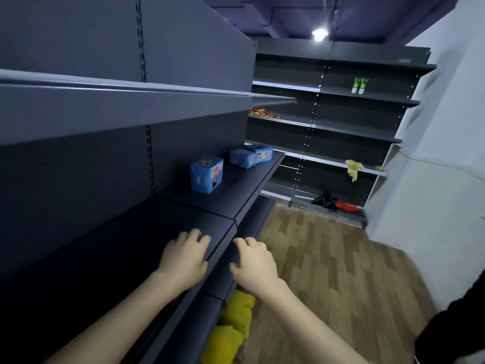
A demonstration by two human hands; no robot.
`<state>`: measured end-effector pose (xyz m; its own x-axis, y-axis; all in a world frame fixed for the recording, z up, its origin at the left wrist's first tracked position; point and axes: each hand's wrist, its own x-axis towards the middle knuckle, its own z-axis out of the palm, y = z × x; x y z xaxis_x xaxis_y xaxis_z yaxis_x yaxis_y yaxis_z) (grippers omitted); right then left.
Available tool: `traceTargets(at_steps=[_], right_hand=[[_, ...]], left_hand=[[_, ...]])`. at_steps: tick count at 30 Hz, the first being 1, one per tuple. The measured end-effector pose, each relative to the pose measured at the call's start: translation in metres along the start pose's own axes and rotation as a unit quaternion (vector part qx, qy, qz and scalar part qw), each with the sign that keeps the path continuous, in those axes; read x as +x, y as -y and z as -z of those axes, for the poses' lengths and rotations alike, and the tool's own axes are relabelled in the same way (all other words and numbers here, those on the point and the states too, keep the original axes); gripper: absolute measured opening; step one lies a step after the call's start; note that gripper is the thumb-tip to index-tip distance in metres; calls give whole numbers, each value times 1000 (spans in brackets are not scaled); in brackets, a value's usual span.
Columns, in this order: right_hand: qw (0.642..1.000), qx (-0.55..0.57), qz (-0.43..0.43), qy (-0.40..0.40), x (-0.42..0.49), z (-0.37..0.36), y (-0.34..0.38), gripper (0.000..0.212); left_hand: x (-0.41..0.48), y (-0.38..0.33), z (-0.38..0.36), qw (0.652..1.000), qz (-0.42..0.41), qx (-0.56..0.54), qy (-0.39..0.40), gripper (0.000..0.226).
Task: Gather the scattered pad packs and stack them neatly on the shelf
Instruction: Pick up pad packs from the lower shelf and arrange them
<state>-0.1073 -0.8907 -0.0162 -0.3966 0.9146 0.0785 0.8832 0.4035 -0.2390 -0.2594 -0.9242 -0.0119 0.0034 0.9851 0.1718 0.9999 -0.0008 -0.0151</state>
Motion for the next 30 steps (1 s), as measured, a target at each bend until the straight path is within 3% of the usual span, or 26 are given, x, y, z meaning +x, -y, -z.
traceTargets(at_steps=[12, 30], right_hand=[[1000, 1, 2, 29, 67, -17, -15, 53], [991, 10, 123, 47, 223, 5, -79, 54]], left_hand=[[55, 16, -26, 999, 11, -29, 28, 44], [186, 9, -33, 983, 173, -67, 14, 55]])
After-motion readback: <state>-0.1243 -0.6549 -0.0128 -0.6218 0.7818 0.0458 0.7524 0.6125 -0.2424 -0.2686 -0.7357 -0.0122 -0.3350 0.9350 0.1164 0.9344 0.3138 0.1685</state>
